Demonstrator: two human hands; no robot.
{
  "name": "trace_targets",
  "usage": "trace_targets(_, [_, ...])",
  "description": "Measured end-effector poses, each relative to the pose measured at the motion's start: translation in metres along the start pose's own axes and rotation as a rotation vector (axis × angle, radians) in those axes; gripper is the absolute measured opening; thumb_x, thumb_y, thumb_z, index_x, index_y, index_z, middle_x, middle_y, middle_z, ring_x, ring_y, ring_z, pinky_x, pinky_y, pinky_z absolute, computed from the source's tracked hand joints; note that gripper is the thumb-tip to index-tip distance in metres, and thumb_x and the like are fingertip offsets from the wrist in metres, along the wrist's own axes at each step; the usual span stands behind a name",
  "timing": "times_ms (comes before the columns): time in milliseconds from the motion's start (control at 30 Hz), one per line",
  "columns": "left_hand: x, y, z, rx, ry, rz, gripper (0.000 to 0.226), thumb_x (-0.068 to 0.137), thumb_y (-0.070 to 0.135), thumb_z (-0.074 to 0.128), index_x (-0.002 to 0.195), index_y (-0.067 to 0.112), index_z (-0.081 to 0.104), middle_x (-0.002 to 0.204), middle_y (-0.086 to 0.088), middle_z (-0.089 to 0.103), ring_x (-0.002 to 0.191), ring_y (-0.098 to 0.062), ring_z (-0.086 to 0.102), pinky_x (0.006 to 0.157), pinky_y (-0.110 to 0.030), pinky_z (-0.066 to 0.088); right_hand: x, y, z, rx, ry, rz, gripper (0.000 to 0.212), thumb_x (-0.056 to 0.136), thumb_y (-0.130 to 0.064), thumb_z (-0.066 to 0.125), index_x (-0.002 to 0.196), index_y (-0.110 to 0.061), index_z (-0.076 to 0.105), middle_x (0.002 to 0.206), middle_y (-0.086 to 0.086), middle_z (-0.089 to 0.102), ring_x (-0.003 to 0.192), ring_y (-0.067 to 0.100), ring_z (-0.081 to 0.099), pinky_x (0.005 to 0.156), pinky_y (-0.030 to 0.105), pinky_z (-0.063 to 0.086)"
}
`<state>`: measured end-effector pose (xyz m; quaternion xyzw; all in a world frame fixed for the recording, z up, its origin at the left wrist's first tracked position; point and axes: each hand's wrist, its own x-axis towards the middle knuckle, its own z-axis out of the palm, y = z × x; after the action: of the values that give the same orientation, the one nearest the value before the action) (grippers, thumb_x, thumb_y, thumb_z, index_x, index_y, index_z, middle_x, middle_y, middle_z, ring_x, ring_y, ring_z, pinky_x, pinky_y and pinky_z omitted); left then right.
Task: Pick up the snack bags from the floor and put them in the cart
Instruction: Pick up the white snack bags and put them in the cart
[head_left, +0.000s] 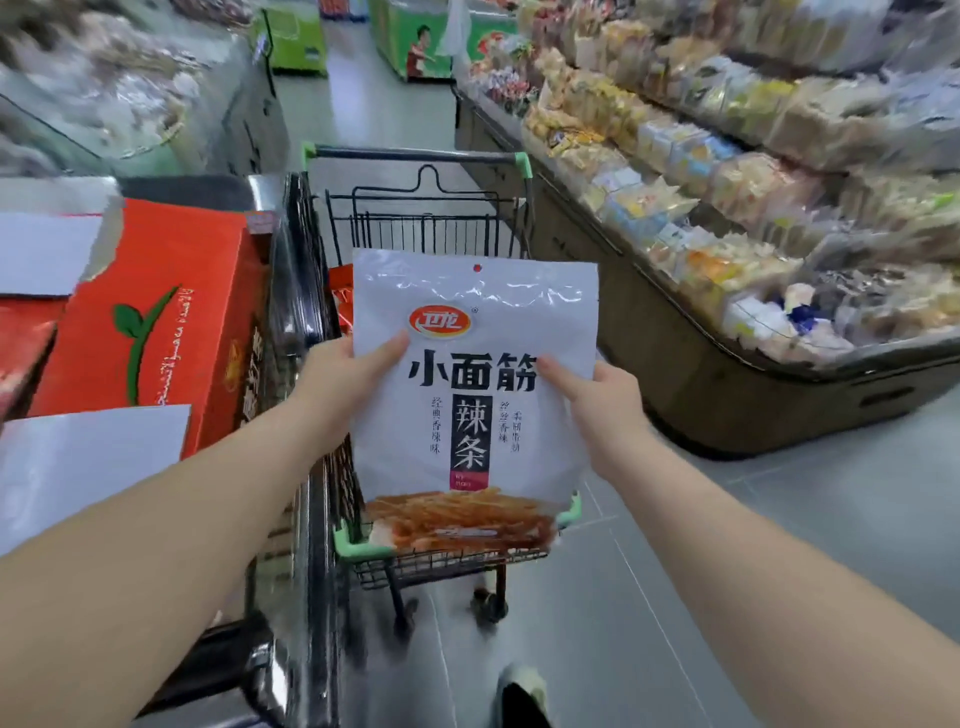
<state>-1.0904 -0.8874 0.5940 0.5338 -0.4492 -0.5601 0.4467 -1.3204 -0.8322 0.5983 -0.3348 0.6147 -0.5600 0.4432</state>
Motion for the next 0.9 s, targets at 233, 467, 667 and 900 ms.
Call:
trace_targets(233, [0.042, -0.038, 0.004, 0.21, 0.207, -0.109, 0.015, 0.081, 0.022, 0.073, 0.092, 0.013, 0.069, 0.094, -0.005, 0.072, 0.081, -0.017, 0.069, 0.072, -0.032, 0.058, 0.096, 0.037, 0.005, -0.2, -0.339, 0.209, 0.01, 0.078, -0.01, 0.076, 0.086, -0.008, 0.069, 0.089, 0.005, 0.073, 0.066, 0.011, 0.068, 0.052, 0.016, 0.055])
trace_targets(467, [0.063, -0.099, -0.005, 0.452, 0.327, -0.262, 0.017, 0.078, 0.019, 0.076, 0.092, 0.012, 0.068, 0.09, 0.001, 0.069, 0.079, -0.014, 0.063, 0.065, -0.03, 0.053, 0.15, 0.089, 0.018, -0.549, -0.591, 0.297, 0.014, 0.077, -0.005, 0.076, 0.091, -0.005, 0.072, 0.093, 0.008, 0.072, 0.076, 0.013, 0.066, 0.061, 0.013, 0.049])
trace_targets(667, [0.085, -0.133, -0.023, 0.669, 0.311, -0.394, 0.031, 0.073, 0.031, 0.074, 0.095, 0.009, 0.071, 0.095, -0.015, 0.071, 0.09, -0.032, 0.065, 0.08, -0.051, 0.054, 0.173, 0.122, 0.035, -0.738, -0.702, 0.353, 0.018, 0.081, -0.017, 0.074, 0.095, -0.007, 0.072, 0.089, 0.003, 0.067, 0.071, 0.011, 0.058, 0.062, 0.022, 0.046])
trace_targets(900, [0.102, -0.145, -0.041, 0.786, 0.328, -0.408, 0.012, 0.076, 0.023, 0.074, 0.084, 0.021, 0.066, 0.077, 0.003, 0.061, 0.082, -0.02, 0.057, 0.062, -0.027, 0.039, 0.167, 0.15, 0.053, -0.815, -0.767, 0.47, 0.012, 0.088, -0.026, 0.066, 0.096, -0.017, 0.062, 0.081, -0.006, 0.061, 0.067, 0.004, 0.054, 0.058, 0.017, 0.043])
